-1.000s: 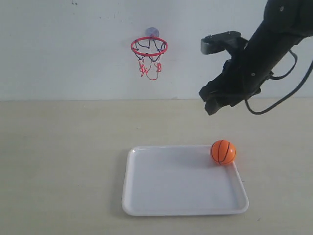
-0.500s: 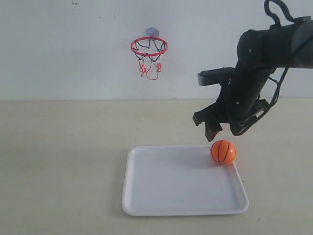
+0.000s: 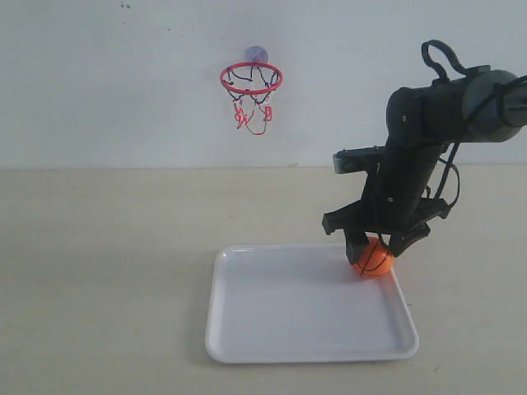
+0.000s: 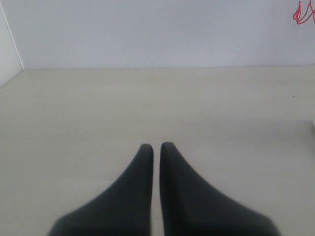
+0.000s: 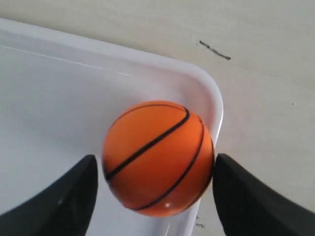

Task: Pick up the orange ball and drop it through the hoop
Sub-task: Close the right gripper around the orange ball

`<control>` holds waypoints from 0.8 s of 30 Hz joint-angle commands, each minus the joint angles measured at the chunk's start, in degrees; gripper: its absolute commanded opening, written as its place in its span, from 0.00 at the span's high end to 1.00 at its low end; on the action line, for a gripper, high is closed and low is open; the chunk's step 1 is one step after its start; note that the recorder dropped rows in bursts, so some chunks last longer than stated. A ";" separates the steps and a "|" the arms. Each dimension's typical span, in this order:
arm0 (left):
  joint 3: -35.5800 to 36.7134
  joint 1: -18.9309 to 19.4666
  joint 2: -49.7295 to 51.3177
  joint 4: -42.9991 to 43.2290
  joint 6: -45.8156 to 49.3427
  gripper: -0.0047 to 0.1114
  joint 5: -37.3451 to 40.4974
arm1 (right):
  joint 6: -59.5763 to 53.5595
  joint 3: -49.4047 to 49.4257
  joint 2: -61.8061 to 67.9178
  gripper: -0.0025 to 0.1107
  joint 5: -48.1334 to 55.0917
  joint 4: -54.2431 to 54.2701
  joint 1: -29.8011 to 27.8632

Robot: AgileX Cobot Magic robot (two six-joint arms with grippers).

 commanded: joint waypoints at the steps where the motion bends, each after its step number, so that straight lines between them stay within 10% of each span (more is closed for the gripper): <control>1: 0.24 0.24 -0.20 -0.40 0.12 0.92 0.05 | 0.66 -0.48 0.42 0.42 -0.28 -0.34 -0.07; 11: 0.24 0.24 -0.20 -0.40 0.12 0.92 0.05 | 1.81 -0.48 0.42 0.44 -0.77 -0.44 -0.07; 19: 0.24 0.24 -0.20 -0.40 0.12 0.92 0.05 | 2.02 -0.48 0.42 0.97 1.06 -0.44 -0.07; 24: 0.24 0.24 -0.20 -0.40 0.12 0.92 0.05 | 1.88 -1.19 -0.53 0.98 2.72 -0.66 -0.07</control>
